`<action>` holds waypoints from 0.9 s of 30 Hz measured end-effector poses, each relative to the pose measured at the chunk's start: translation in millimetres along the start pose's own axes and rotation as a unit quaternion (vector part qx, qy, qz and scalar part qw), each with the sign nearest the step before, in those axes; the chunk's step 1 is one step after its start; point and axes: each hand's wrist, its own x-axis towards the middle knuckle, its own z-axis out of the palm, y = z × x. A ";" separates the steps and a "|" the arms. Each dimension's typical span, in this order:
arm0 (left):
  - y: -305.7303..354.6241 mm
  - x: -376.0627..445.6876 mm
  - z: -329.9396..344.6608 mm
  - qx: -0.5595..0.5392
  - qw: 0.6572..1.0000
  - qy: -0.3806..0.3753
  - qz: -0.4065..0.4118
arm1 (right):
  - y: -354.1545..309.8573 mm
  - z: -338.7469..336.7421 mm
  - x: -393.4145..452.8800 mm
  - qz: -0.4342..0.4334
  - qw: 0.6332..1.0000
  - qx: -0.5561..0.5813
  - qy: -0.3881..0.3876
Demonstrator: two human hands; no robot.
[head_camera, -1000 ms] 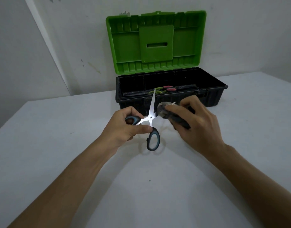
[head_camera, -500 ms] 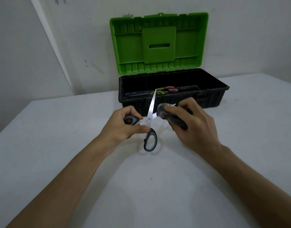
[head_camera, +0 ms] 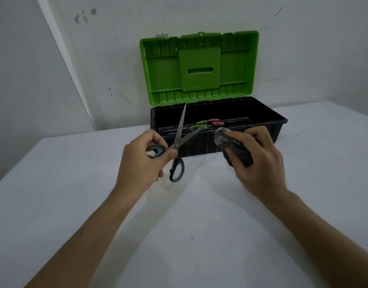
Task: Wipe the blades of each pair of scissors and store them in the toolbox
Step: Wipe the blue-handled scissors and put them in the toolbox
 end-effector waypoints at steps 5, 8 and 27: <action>-2.4 -0.8 -0.2 0.183 0.968 0.035 0.169 | 18.8 -1.7 0.7 0.087 0.996 0.026 0.013; -12.8 -2.2 5.8 0.197 0.971 0.007 0.137 | 21.9 -1.4 0.5 0.116 0.992 0.038 0.017; -24.3 -7.1 22.6 -0.096 0.979 -0.121 -0.132 | -1.5 5.1 -5.4 -0.095 0.991 0.007 -0.098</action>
